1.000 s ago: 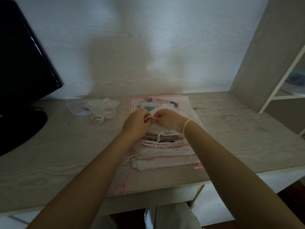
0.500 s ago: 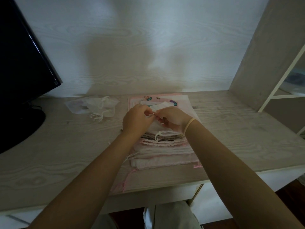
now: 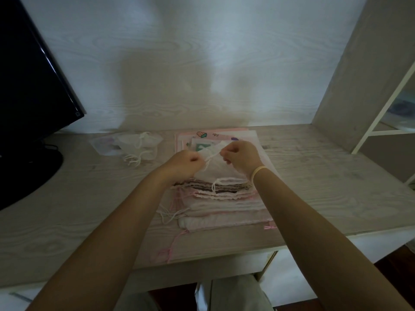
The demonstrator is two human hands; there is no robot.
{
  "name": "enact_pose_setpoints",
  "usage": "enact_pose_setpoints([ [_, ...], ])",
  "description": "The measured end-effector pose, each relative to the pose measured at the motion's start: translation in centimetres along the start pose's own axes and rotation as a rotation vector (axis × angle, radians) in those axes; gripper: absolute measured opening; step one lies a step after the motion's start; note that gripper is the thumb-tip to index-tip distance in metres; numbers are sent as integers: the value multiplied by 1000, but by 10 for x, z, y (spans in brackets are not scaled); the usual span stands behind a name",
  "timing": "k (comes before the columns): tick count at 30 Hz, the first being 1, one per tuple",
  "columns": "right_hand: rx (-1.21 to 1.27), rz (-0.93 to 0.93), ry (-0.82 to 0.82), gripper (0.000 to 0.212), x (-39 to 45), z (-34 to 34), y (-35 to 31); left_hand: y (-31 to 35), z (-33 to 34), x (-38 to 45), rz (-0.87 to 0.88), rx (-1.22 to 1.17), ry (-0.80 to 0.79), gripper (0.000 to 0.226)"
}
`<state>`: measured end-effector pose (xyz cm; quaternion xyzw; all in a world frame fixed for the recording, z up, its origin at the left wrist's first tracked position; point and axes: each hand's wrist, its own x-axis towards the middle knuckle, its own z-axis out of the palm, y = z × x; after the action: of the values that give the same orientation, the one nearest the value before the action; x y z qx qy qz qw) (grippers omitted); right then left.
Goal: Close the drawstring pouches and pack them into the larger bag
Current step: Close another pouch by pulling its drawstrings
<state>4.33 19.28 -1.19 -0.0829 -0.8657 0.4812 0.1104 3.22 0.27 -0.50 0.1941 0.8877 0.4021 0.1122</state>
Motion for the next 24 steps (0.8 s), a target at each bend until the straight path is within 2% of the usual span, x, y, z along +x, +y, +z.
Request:
enact_pose_setpoints([
  [2, -33, 4, 19, 8, 2, -1, 4, -5, -5, 1, 38, 194, -57, 23],
  [5, -72, 2, 11, 8, 3, 2, 6, -10, -7, 5, 33, 300, -54, 23],
  [8, 18, -15, -10, 11, 2, -2, 2, -10, -9, 6, 36, 280, 153, 9],
  [9, 33, -25, -24, 12, 2, -4, 1, -9, -10, 6, 58, 258, 218, 12],
  [10, 33, -39, -40, 12, 1, -7, -2, -7, -10, 6, 92, 236, 236, 26],
  [13, -12, -86, -89, 13, -1, -13, -12, 10, -7, 11, 150, 283, 80, 62],
  [15, -66, -119, -114, 16, -2, -14, -16, 20, -1, 17, 105, 437, -18, 56],
  [17, -149, -117, -145, 26, 0, -19, -16, 23, 3, 26, 54, 537, 13, 36],
  [19, -324, -81, -203, 53, 3, -24, -13, 19, 2, 34, 56, 460, 164, 25],
  [21, -411, -37, -199, 74, 8, -28, -13, 15, -5, 39, 60, 317, 318, 25],
  [24, -266, -56, -105, 76, 10, -22, -21, 3, -18, 41, -79, -46, 514, 27],
])
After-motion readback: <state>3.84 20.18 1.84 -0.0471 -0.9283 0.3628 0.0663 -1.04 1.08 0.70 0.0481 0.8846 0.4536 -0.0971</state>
